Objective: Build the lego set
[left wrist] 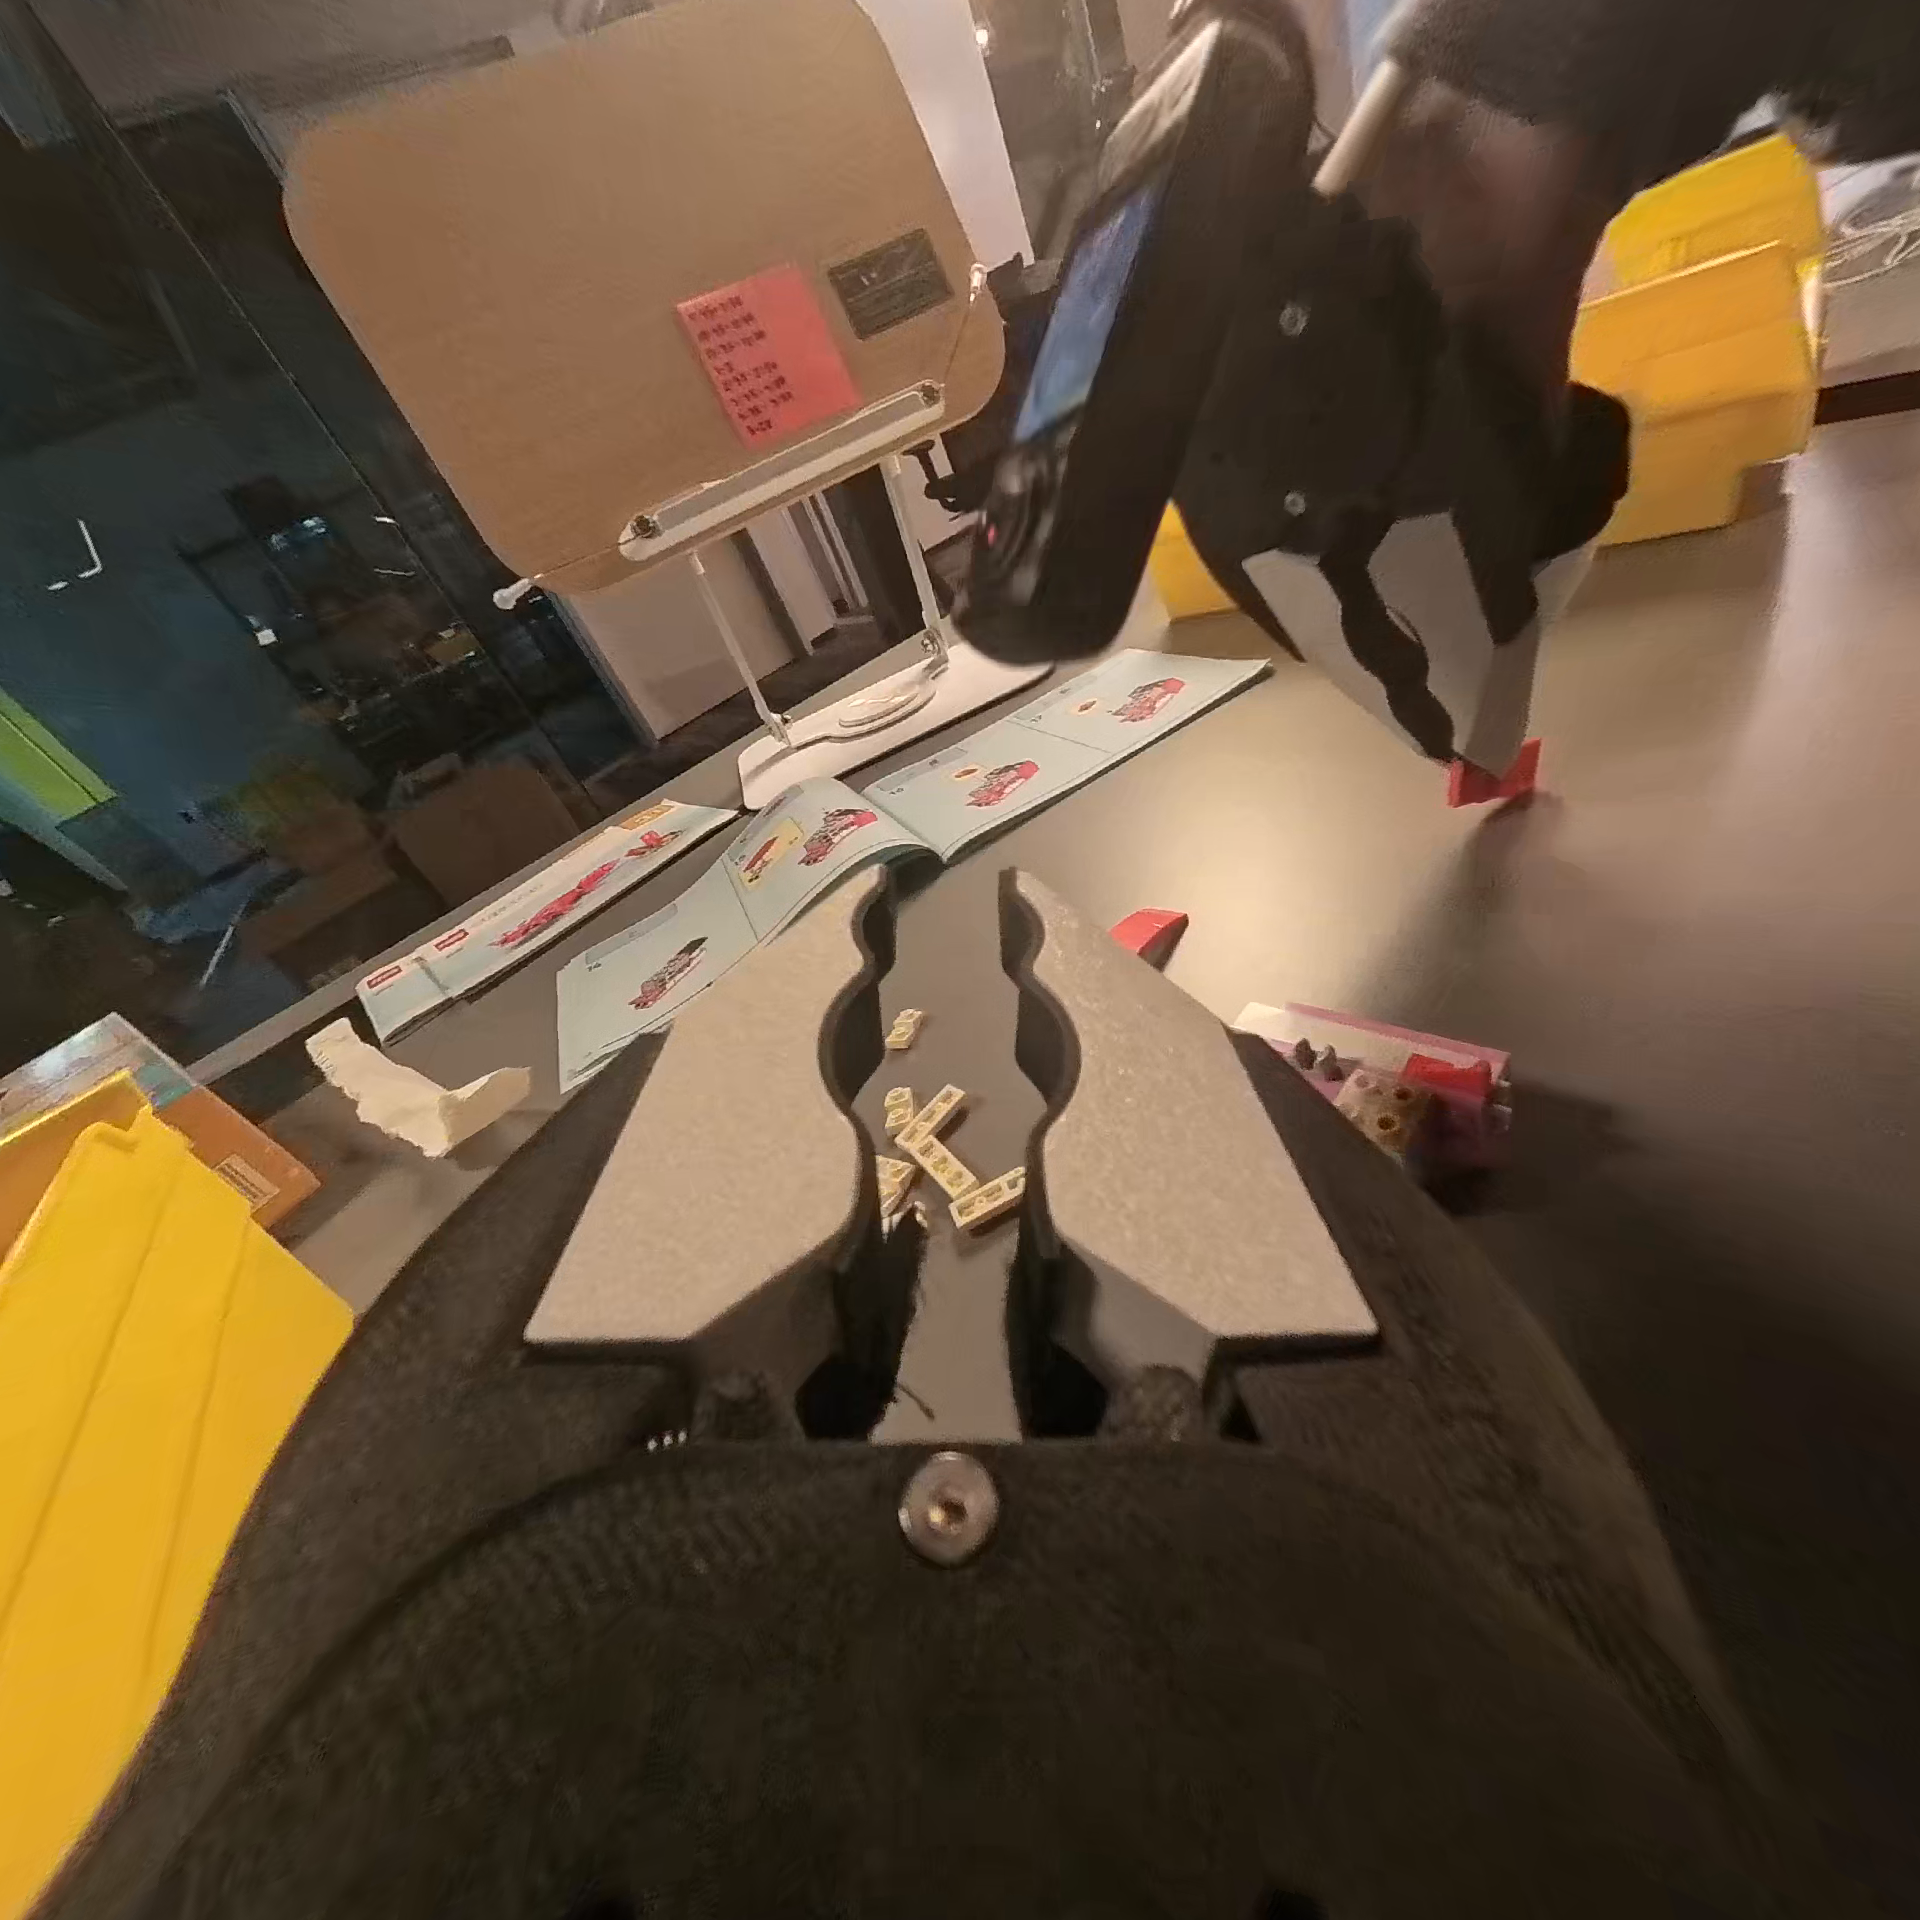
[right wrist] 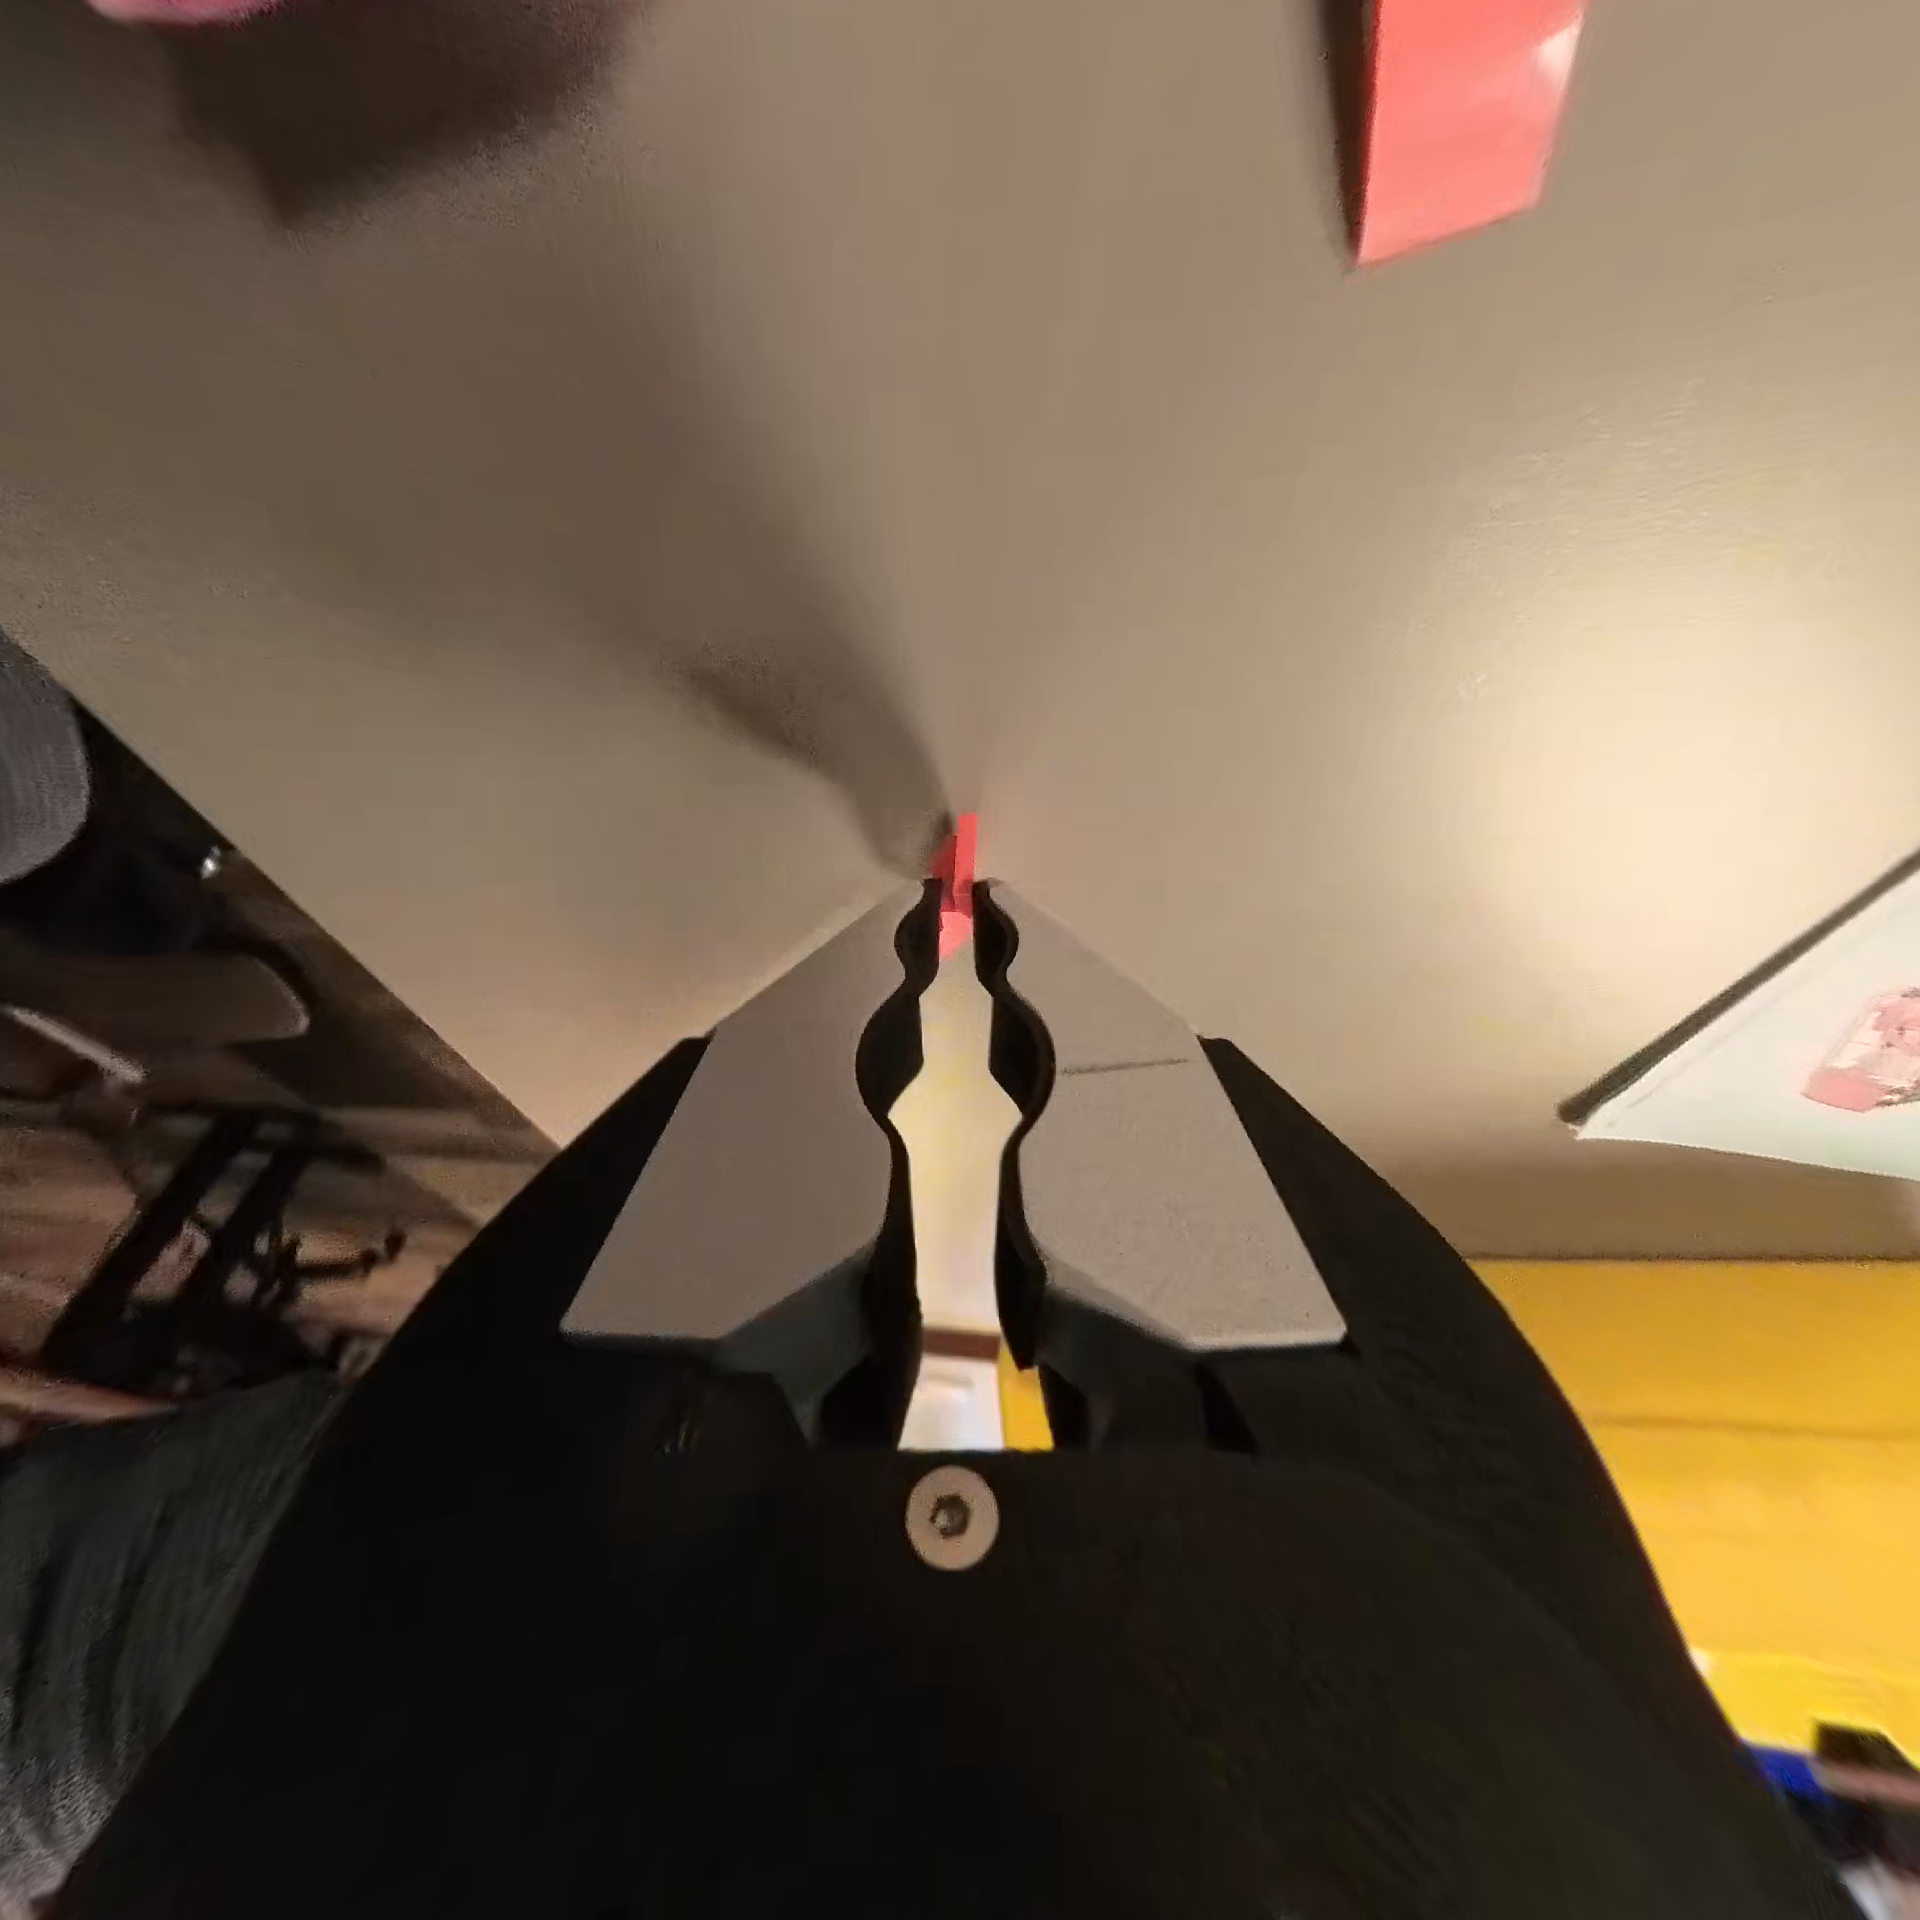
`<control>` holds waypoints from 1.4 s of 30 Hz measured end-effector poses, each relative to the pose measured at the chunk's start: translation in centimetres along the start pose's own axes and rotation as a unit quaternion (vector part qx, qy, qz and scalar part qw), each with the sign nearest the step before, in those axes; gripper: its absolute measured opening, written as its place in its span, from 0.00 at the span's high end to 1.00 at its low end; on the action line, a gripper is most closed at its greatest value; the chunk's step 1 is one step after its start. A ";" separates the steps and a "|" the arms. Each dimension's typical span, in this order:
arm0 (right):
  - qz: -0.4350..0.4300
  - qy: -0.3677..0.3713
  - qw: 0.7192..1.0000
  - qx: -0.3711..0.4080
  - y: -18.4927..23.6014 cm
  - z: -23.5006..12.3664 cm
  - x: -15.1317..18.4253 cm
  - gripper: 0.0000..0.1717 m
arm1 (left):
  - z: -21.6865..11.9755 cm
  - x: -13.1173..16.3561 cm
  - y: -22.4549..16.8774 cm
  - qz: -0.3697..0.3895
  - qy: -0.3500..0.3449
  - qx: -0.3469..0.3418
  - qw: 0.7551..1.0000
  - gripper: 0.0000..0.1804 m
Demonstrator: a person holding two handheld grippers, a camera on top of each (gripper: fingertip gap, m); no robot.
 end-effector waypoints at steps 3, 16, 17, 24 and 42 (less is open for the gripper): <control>-0.003 0.048 0.999 0.015 -0.2 0.7 -0.2 0.98 | -0.1 -0.1 0.0 0.006 0.002 -0.005 1.000 0.90; 0.076 -0.315 0.945 -0.041 -2.0 -4.3 0.1 0.85 | -0.6 -0.3 0.7 -0.052 -0.022 -0.003 0.998 0.89; 0.088 -0.388 0.917 -0.030 -2.7 -4.9 0.1 0.85 | -0.6 -0.3 0.7 -0.059 -0.024 0.000 0.998 0.88; 0.164 -0.720 0.663 0.121 -5.7 -4.3 3.5 0.90 | -0.4 -0.5 0.0 -0.060 -0.026 0.023 0.998 0.86; 0.263 -0.727 0.448 0.449 -7.0 -3.0 8.6 1.00 | -0.5 -0.2 0.2 -0.145 -0.040 0.066 0.986 0.84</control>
Point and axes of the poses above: each gripper's, where its closed fingertips meet, z out along the fingers, x out of its underside, y = z × x across the jaws, the point moved 6 cm from there along -z, back along the fingers, and after that the axes turned 11 degrees about z, right-handed, at the moved point
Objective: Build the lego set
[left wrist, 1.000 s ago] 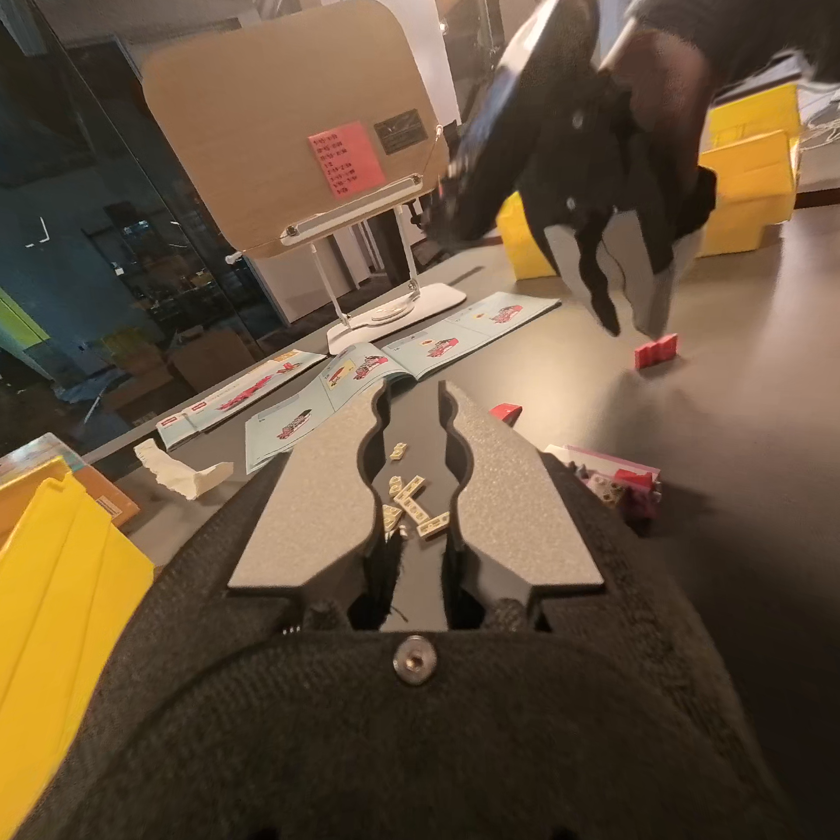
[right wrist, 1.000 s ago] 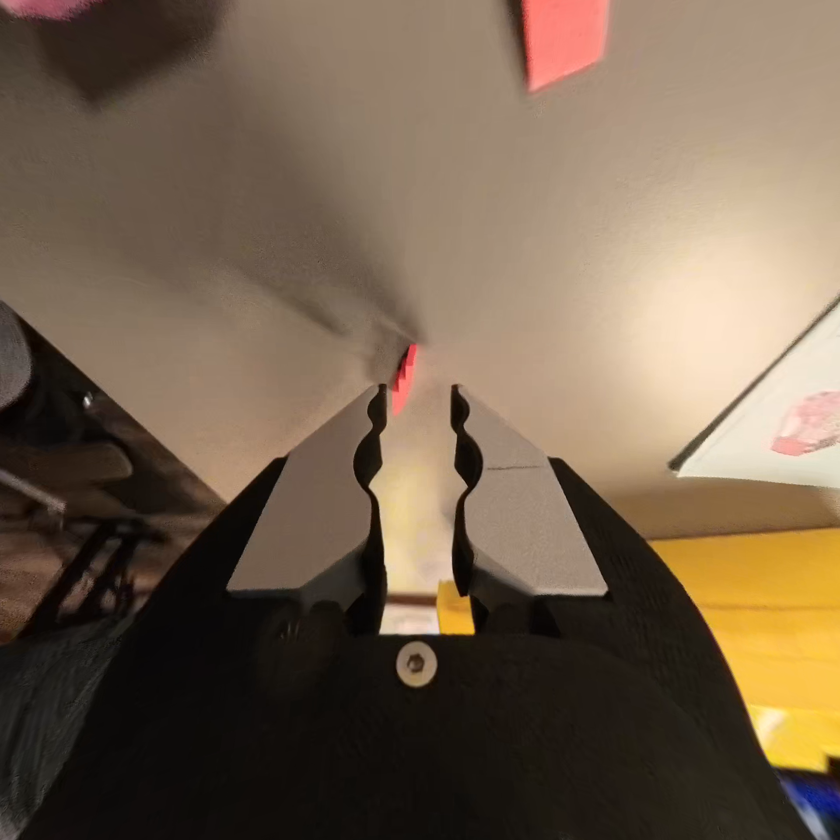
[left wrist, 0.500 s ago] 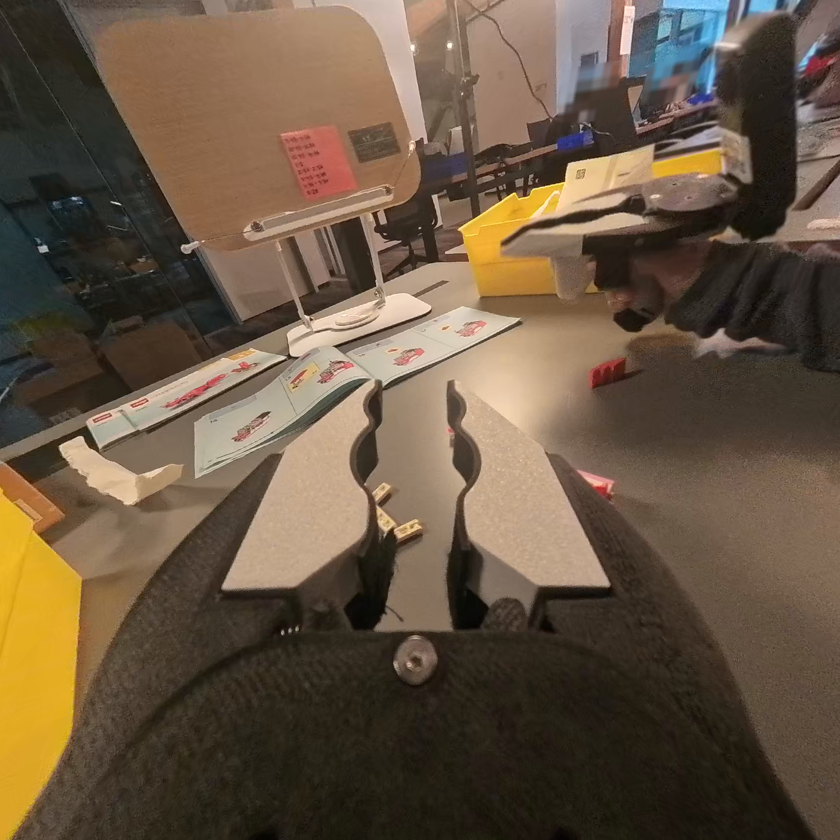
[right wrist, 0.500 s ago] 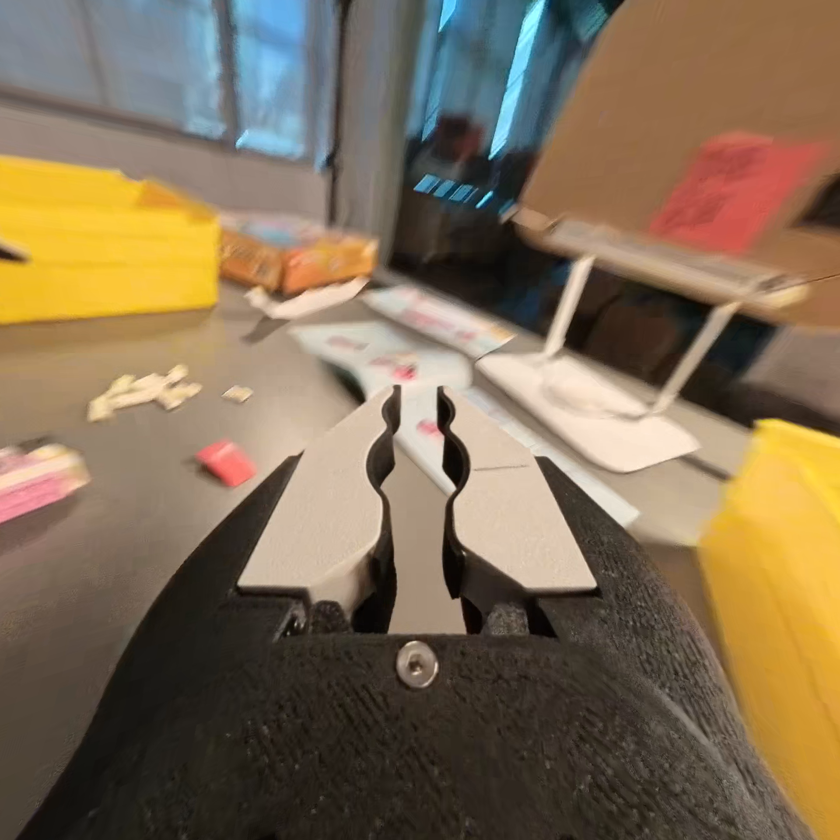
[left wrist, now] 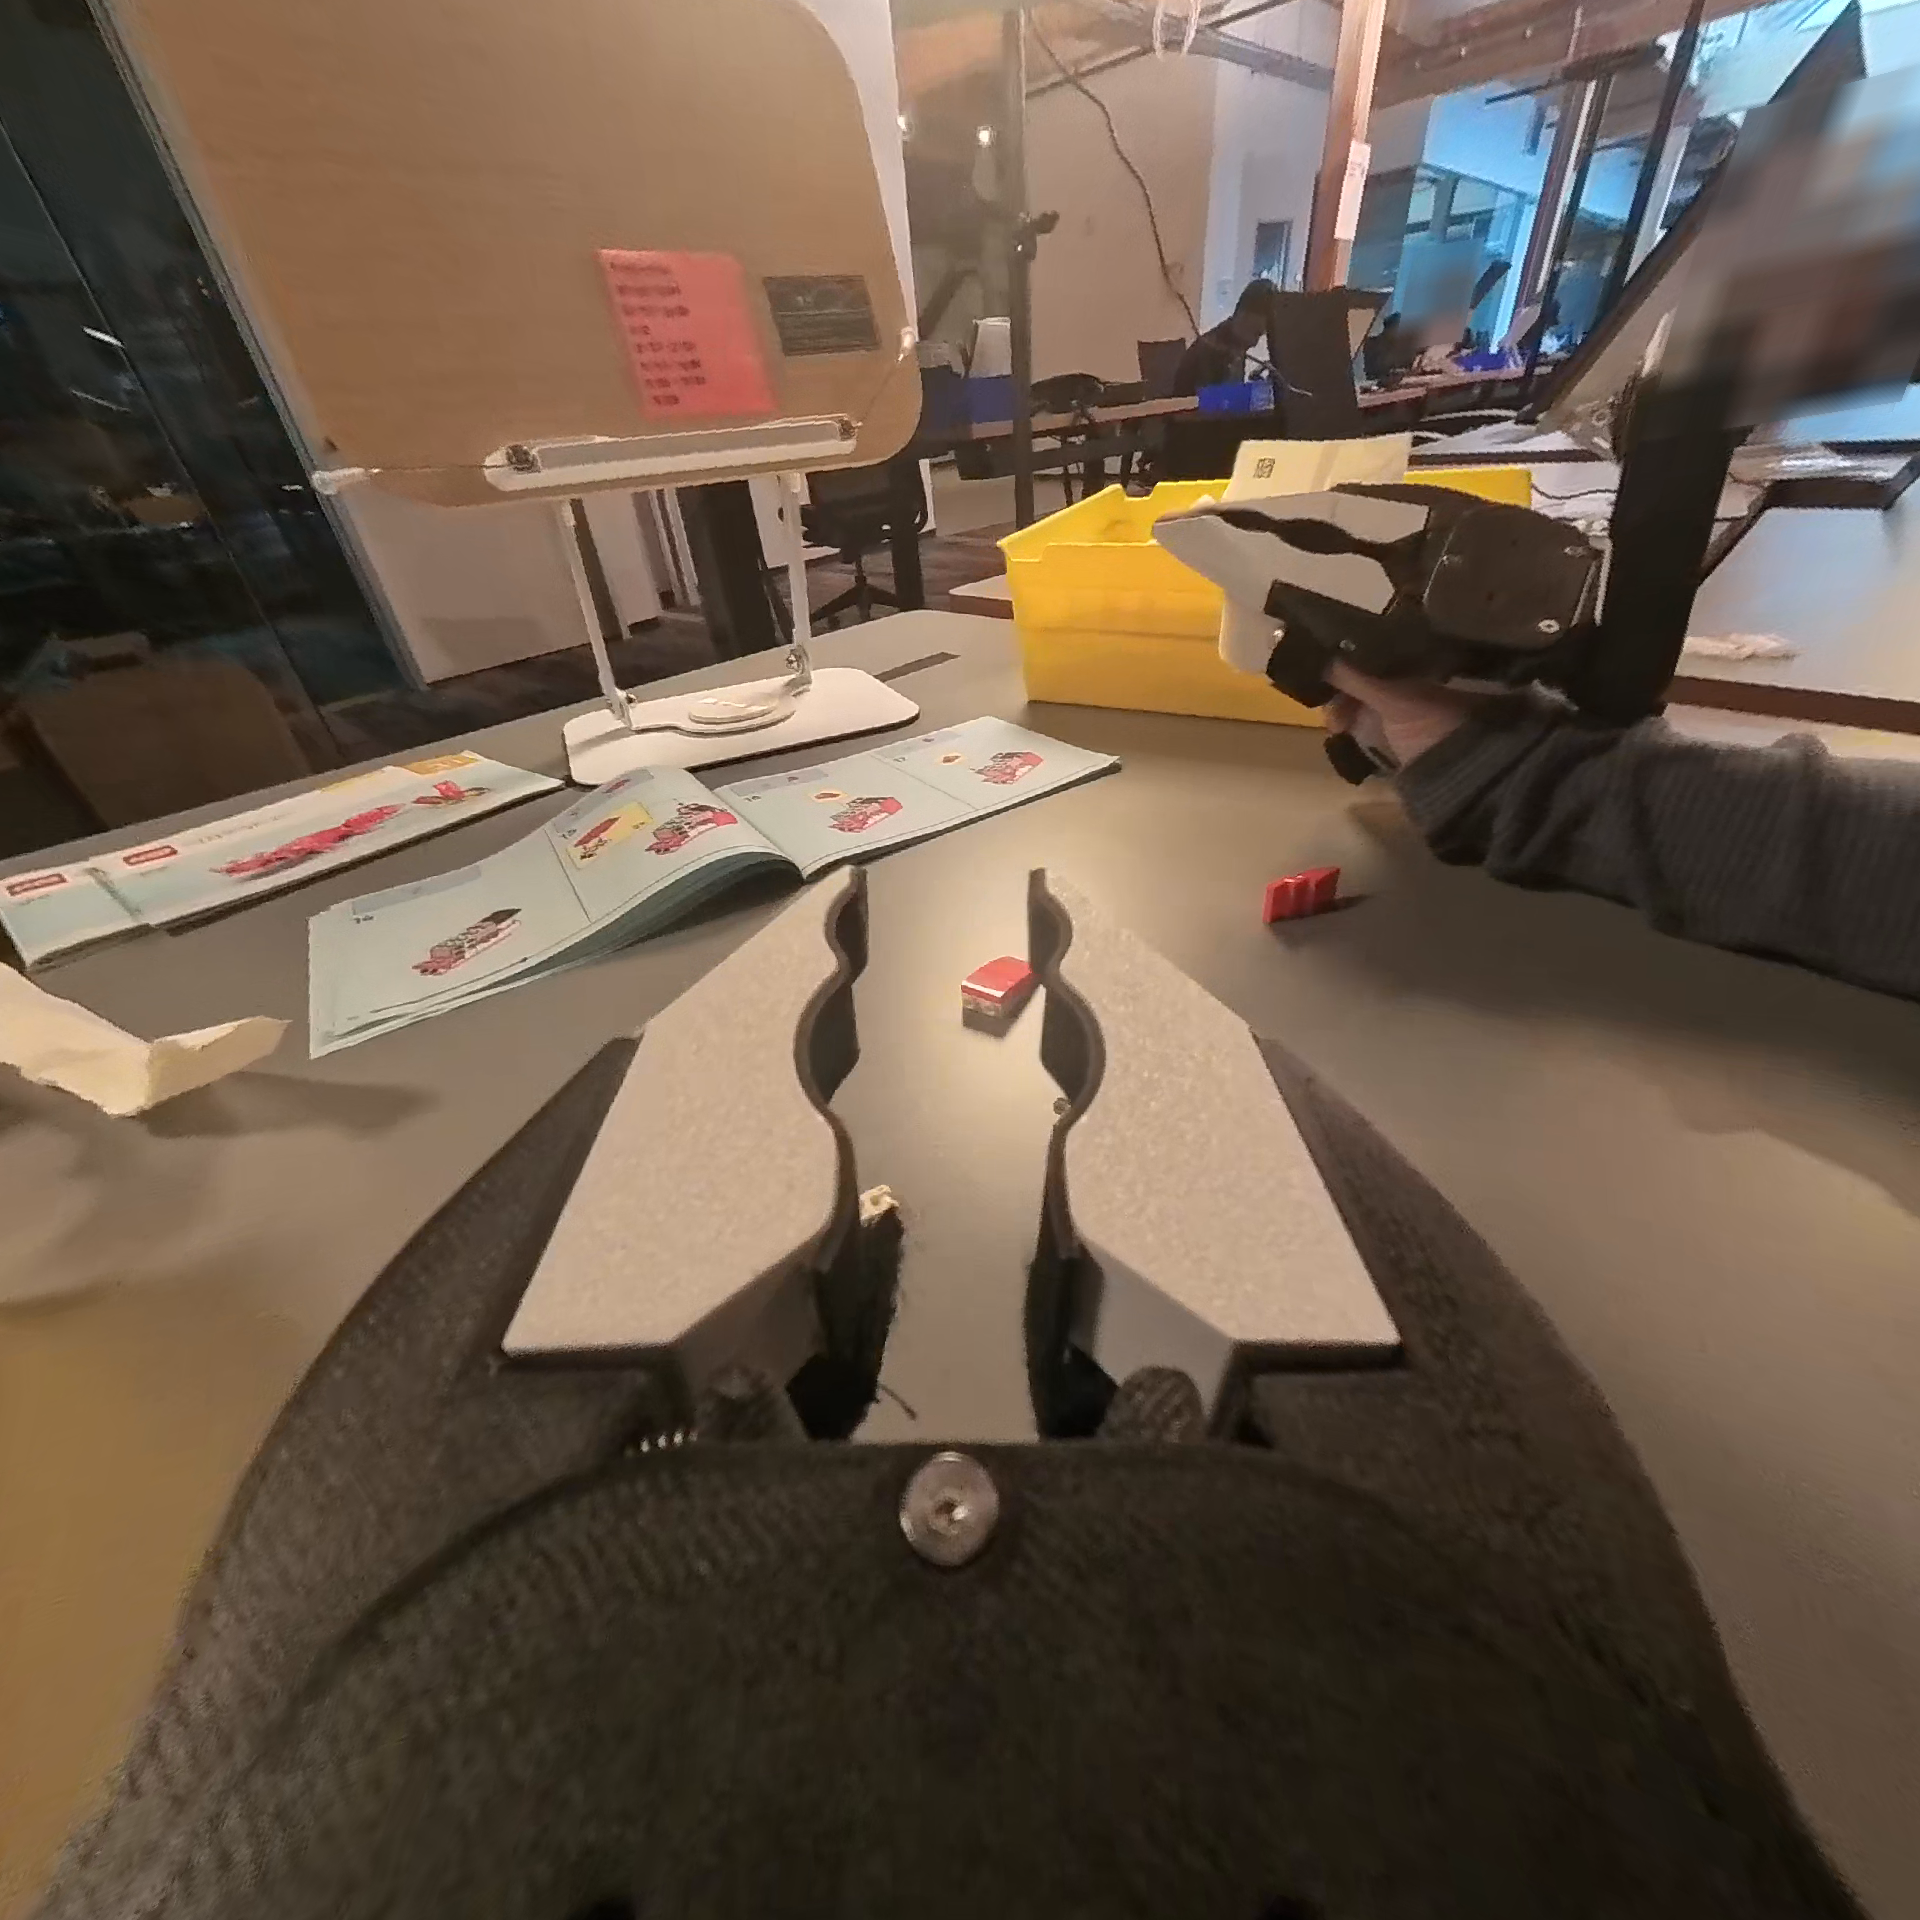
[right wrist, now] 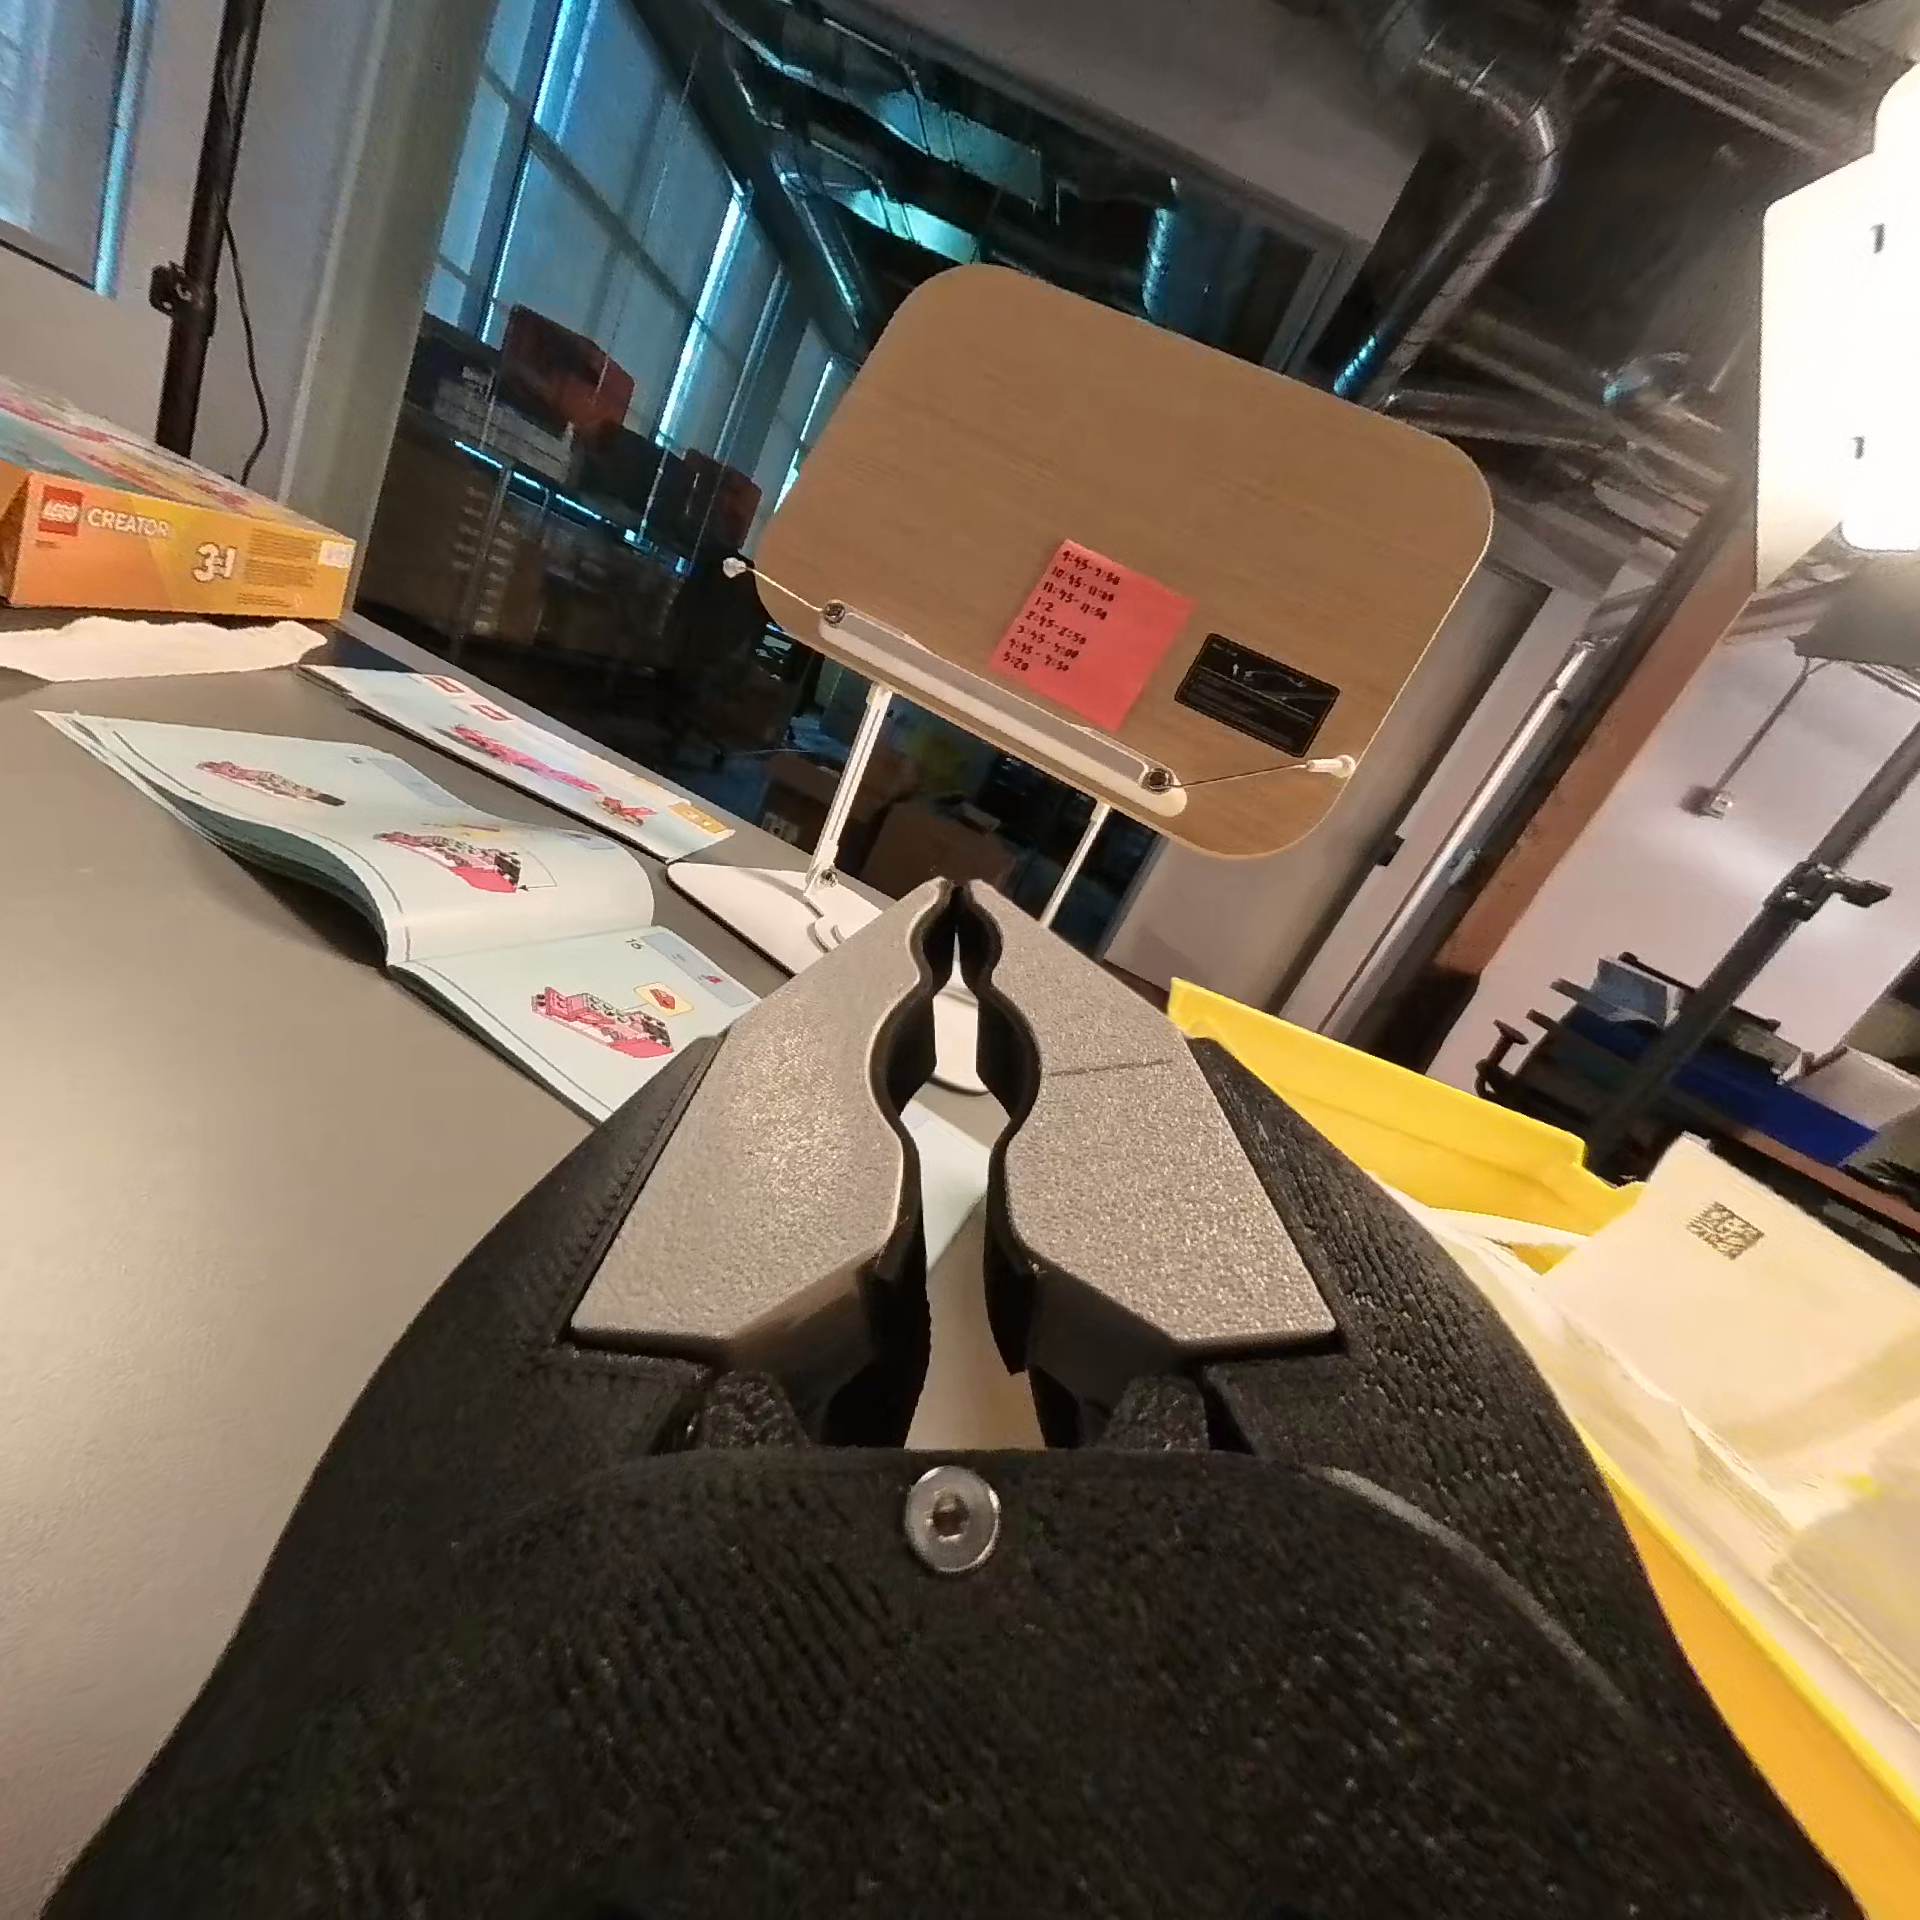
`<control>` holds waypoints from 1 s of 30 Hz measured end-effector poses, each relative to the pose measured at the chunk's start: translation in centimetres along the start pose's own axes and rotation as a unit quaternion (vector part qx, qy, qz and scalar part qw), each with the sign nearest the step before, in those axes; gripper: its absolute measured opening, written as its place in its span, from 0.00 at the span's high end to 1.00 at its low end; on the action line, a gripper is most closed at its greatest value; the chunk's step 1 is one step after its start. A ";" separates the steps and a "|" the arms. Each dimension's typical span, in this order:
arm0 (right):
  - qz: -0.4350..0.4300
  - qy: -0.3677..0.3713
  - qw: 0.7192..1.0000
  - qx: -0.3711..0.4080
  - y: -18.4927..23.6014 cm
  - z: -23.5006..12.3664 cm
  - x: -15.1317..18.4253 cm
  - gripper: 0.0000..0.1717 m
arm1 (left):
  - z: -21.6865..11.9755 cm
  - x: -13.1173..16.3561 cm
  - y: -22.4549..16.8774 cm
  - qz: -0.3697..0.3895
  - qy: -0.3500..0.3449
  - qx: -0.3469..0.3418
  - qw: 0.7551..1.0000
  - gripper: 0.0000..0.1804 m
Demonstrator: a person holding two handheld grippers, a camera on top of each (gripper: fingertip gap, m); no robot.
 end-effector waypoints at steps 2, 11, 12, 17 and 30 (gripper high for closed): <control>0.002 0.008 1.000 0.000 0.0 0.1 0.2 1.00 | 0.0 0.1 0.1 -0.005 0.003 0.001 1.000 0.84; 0.016 0.016 1.000 0.002 -0.2 0.2 0.5 1.00 | 0.2 0.3 -0.2 0.026 0.021 -0.003 0.999 0.84; 0.019 0.016 1.000 0.001 -0.3 0.2 0.5 1.00 | 0.3 0.4 -0.3 0.029 0.023 -0.003 0.999 0.84; 0.045 0.033 0.998 -0.013 -0.1 0.2 0.7 1.00 | 0.4 0.5 -0.4 0.018 0.023 0.004 1.000 0.84; 0.070 0.034 0.997 -0.027 0.1 0.2 0.7 1.00 | 0.4 0.6 -0.1 0.012 0.025 -0.004 1.000 0.84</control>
Point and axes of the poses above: each gripper's, where its closed fingertips meet, z out along the fingers, x out of its underside, y = z × x across the jaws, the point moved 6 cm from there along -z, back along the fingers, and after that the axes turned 11 degrees about z, right-handed, at the moved point
